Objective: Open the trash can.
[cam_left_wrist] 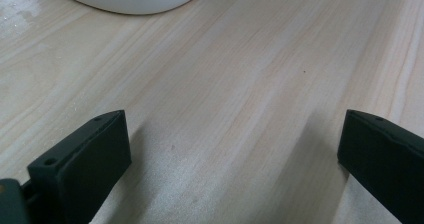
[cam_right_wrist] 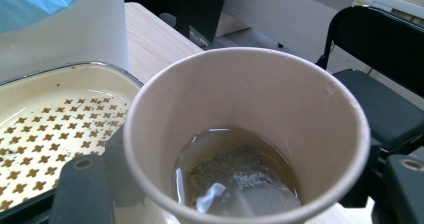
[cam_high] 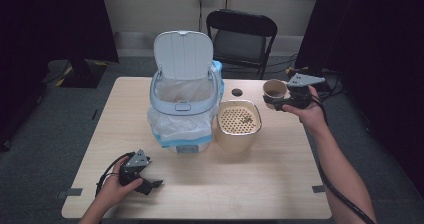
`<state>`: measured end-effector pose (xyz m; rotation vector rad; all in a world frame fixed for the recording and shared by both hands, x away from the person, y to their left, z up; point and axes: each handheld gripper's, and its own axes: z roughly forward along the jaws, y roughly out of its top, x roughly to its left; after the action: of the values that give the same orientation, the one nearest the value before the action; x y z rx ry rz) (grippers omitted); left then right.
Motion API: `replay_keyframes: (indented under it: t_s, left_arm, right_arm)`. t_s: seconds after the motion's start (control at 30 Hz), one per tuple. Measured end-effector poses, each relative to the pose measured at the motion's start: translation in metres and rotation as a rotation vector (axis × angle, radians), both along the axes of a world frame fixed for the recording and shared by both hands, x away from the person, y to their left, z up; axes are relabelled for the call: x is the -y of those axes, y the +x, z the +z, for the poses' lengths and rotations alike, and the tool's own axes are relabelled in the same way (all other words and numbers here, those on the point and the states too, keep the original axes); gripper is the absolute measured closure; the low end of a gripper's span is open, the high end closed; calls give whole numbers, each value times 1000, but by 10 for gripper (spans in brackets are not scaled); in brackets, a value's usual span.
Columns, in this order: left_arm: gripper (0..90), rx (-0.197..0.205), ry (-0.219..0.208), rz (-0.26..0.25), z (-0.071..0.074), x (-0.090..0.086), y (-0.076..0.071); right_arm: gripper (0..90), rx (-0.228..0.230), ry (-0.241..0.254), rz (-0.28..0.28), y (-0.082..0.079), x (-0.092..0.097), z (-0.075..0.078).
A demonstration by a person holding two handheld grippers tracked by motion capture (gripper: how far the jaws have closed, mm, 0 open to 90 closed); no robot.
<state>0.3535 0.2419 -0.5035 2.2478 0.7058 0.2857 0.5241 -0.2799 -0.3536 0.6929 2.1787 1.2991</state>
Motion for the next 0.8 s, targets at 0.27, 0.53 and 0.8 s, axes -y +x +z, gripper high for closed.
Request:
replay_keyframes:
  t_s: [0.27,0.53,0.8]
  left_arm:
    - [0,0,0,0,0,0,0]
    - [0,0,0,0,0,0,0]
    - [0,0,1,-1,0,0,0]
  right_arm:
    - [267,35,-15,47,10,-11,1]
    - [268,117,-64,112,13,-22,7]
    - [269,193,-166,131,14,-35,11]
